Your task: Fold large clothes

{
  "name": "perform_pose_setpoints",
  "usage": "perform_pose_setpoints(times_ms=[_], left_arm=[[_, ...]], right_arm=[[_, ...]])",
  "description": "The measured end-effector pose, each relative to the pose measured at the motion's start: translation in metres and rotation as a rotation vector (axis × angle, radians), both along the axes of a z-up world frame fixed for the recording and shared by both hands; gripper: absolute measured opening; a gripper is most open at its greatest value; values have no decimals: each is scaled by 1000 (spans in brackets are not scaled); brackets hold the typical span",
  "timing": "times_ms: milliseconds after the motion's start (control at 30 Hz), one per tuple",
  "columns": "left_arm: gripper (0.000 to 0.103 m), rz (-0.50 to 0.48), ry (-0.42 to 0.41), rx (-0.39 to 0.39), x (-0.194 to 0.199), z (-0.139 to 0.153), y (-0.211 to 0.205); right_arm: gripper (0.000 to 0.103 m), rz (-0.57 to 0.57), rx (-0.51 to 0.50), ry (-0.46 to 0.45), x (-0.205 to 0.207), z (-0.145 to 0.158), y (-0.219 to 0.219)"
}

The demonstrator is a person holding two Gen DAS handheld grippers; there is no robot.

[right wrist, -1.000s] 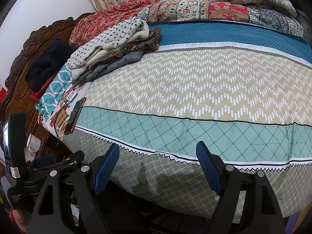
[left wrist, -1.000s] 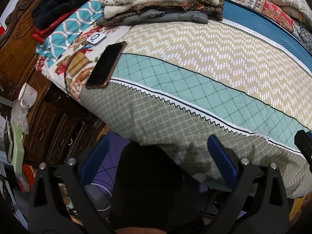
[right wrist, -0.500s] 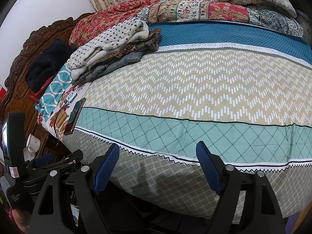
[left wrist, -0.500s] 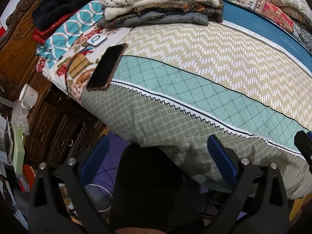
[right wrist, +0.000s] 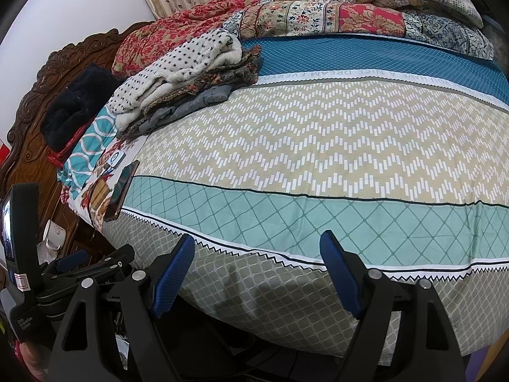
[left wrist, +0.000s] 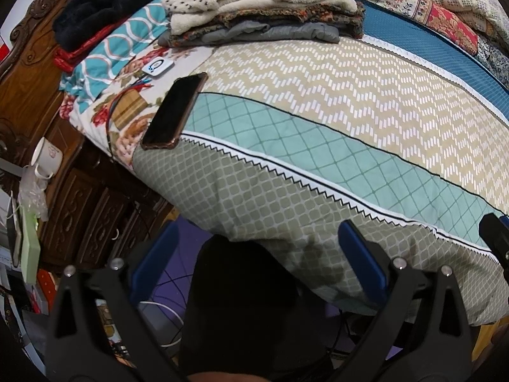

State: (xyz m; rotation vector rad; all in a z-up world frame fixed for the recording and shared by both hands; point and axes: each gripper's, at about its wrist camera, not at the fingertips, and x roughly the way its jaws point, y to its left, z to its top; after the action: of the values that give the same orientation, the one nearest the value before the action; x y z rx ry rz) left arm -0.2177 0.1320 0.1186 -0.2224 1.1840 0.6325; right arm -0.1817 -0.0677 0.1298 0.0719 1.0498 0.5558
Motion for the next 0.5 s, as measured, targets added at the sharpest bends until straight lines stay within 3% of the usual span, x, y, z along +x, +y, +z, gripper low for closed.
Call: perform_pose_setpoints(times_ms=[500], left_arm=[[97, 1, -32, 26, -3, 5, -3]], right_arm=[[12, -1, -1, 2, 0, 0, 1]])
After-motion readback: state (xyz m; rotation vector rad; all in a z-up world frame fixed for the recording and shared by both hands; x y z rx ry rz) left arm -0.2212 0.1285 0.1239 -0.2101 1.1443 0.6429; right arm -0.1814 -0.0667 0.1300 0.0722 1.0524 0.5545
